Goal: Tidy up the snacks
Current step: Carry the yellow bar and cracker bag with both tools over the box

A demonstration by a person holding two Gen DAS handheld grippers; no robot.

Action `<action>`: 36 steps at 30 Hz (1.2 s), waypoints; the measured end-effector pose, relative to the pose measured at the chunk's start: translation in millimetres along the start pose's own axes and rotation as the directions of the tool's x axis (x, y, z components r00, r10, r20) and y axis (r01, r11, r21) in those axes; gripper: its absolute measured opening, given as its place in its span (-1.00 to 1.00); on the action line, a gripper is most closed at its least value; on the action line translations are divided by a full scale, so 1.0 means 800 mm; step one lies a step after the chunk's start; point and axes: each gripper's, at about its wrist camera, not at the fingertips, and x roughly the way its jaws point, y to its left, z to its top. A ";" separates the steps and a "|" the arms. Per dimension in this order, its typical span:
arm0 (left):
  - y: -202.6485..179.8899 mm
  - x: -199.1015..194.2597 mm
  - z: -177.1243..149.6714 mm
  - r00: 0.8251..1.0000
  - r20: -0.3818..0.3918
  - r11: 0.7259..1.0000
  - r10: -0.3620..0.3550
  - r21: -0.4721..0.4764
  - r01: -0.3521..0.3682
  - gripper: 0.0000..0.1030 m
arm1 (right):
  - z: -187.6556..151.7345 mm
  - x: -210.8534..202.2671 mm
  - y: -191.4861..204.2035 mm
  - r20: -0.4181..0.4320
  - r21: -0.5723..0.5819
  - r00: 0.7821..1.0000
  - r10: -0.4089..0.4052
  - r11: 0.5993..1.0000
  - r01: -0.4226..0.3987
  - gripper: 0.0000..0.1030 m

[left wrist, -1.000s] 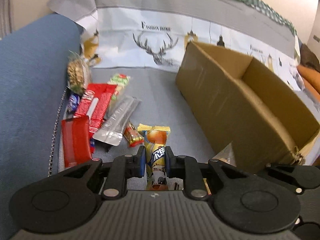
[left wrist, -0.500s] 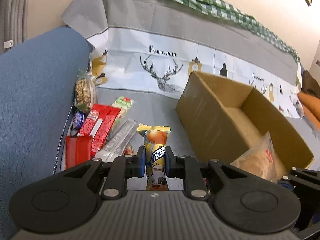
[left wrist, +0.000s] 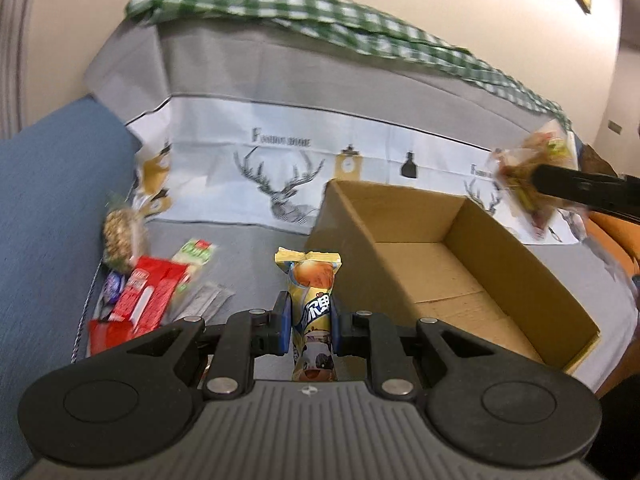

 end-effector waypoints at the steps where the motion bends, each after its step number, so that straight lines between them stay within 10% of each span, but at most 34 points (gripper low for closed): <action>1: -0.006 0.000 0.001 1.000 0.004 1.000 -0.002 0.013 0.002 -0.60 | -0.002 0.002 -0.013 0.000 0.016 1.000 -0.021 1.000 0.021 0.12; 23: -0.122 0.048 0.053 0.978 0.128 0.981 -0.164 0.124 0.149 -0.60 | -0.053 0.003 -0.121 -0.114 0.141 0.963 -0.243 0.956 0.258 0.12; 36: -0.160 0.087 0.034 0.985 0.065 0.974 -0.160 0.175 0.147 -0.60 | -0.055 0.012 -0.133 -0.129 0.140 0.952 -0.278 0.945 0.295 0.12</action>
